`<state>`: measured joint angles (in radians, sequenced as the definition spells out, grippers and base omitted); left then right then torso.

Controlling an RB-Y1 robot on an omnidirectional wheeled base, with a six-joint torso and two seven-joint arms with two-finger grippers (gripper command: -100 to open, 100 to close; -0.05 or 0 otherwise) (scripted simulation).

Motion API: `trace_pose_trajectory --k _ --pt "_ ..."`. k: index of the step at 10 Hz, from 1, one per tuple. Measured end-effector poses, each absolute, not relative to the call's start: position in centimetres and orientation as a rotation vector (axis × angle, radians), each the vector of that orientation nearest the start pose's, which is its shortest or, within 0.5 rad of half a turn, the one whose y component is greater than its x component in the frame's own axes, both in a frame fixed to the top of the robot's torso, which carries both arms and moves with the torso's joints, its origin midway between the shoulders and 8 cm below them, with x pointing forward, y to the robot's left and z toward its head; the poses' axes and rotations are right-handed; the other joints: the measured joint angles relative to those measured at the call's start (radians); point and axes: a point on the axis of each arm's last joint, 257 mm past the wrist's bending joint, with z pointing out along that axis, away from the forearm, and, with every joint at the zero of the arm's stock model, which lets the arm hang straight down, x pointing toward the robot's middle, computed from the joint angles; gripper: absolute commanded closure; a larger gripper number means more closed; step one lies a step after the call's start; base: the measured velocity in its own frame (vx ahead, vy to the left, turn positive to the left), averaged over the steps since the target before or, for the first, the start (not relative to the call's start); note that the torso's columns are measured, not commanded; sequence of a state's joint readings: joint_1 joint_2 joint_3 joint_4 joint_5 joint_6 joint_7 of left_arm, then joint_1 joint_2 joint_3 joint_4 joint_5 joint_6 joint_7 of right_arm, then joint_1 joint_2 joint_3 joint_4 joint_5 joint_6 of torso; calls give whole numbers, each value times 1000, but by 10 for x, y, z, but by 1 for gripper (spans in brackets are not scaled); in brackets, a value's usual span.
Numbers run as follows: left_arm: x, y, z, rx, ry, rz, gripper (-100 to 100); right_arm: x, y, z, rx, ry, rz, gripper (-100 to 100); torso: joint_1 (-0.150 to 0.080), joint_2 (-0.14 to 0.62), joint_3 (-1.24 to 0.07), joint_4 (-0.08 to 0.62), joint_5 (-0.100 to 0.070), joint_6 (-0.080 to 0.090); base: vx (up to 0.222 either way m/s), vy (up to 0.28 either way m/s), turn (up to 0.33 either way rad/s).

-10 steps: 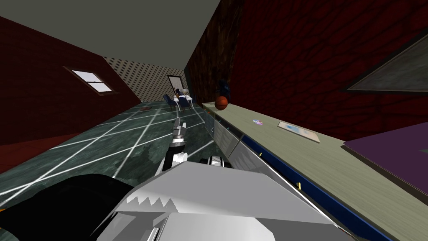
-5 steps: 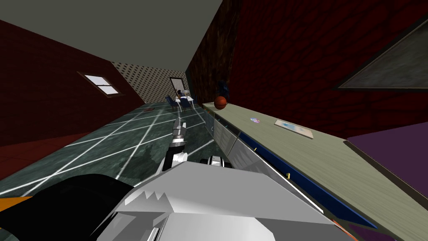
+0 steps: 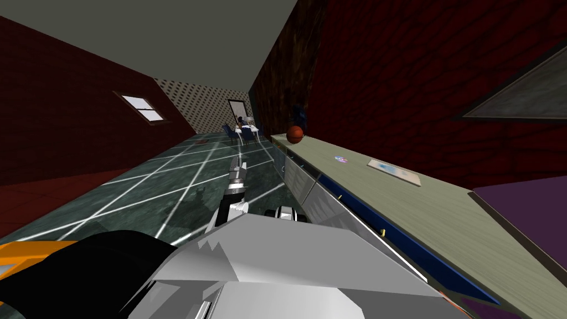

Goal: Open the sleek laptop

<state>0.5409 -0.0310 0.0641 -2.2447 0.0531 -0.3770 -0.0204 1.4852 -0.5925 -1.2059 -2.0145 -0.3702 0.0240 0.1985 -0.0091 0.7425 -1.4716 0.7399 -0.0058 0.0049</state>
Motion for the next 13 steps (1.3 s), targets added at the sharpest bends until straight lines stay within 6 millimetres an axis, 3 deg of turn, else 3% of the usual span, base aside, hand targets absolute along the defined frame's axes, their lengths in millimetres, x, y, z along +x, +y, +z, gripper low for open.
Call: trace_pose_trajectory --k 4,7,9,13 --pt "357 321 -30 -855 683 -1189 0 34 -750 44 913 1311 -468 100 -4 1 4 -1 -10 0 -58 -14 54" --pt "357 321 -30 -856 683 -1189 0 29 -760 23 973 1264 -406 100 -4 -3 2 -2 -11 -2 -33 -6 17" --pt "357 321 -30 -856 683 -1189 0 27 -762 21 980 1242 -389 100 0 -5 -2 -3 -4 -4 -41 -9 25" --pt "357 321 -30 -856 683 -1189 0 21 -773 -11 1064 1148 -301 100 -1 -8 -1 -4 -9 -7 -54 -7 19"
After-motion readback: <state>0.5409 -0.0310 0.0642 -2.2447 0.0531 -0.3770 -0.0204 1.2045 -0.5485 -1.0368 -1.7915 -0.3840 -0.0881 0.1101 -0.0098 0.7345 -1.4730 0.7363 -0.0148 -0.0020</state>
